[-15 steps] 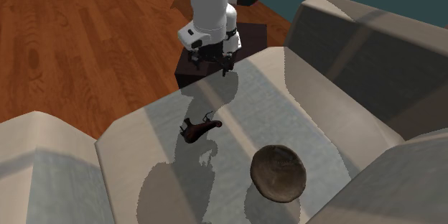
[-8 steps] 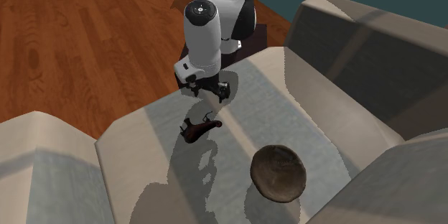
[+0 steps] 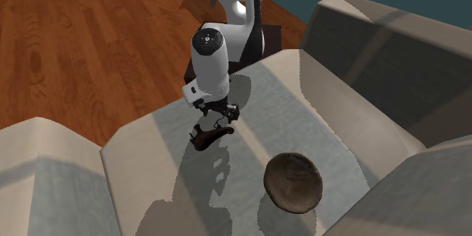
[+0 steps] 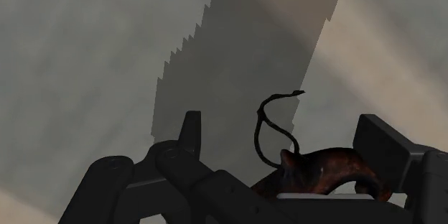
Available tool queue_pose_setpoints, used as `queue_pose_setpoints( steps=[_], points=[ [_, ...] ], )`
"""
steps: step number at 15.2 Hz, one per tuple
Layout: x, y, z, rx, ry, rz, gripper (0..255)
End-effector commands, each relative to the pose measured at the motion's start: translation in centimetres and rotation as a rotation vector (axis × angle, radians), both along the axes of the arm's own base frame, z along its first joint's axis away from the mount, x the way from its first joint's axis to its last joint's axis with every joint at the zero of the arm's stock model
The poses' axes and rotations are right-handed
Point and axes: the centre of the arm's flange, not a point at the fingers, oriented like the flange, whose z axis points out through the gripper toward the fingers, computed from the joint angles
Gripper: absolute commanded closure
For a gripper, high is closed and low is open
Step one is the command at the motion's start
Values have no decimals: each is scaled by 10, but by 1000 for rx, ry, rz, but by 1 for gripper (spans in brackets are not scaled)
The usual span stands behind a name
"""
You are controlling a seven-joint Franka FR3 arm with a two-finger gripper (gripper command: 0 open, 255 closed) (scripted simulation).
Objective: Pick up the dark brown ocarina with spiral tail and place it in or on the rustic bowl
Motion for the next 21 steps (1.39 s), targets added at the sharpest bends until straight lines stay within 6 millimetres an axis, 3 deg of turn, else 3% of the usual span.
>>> queue_pose_setpoints(
  steps=[1,3,10,11,21],
  points=[
    [0,-1,-11,0,0,0,0],
    [0,-1,-19,0,0,0,0],
    [0,-1,-19,0,0,0,0],
    [0,-1,-19,0,0,0,255],
    [0,-1,-14,0,0,0,255]
  ],
)
